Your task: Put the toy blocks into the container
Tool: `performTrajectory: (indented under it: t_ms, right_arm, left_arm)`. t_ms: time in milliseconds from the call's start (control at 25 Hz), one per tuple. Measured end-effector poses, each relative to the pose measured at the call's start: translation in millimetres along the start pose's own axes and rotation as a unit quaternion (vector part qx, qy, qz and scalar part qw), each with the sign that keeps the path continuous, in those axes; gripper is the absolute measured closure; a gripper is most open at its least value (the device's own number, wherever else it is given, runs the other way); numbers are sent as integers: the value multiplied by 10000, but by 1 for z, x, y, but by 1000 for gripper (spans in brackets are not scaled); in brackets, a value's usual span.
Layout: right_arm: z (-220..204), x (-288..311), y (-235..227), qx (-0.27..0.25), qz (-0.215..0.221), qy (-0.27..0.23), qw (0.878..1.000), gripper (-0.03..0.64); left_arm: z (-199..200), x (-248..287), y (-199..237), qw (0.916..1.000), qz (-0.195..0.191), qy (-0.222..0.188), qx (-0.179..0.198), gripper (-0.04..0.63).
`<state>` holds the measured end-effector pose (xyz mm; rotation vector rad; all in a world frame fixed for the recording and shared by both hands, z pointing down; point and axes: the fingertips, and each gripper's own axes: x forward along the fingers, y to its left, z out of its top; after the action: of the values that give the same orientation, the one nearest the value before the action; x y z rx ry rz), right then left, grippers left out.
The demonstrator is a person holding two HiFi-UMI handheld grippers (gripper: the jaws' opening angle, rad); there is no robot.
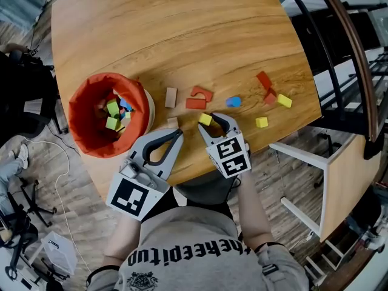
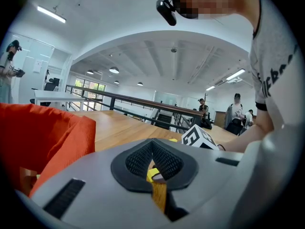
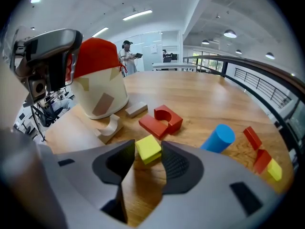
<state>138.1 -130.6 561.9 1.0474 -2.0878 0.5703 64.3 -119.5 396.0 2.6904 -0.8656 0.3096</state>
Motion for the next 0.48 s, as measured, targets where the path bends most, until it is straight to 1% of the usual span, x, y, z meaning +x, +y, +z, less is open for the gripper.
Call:
performTrajectory:
  t_ms: [160,480]
  right_arm:
    - [4,1,1,-116,-16,2,9999,440]
    - [5,-6,2,-21,-73,-34,10000,445]
  left_arm:
    - [0,-2,3,10000,66,-13,-26,581]
    - [3,-5,2,10000,61,-54,24,581]
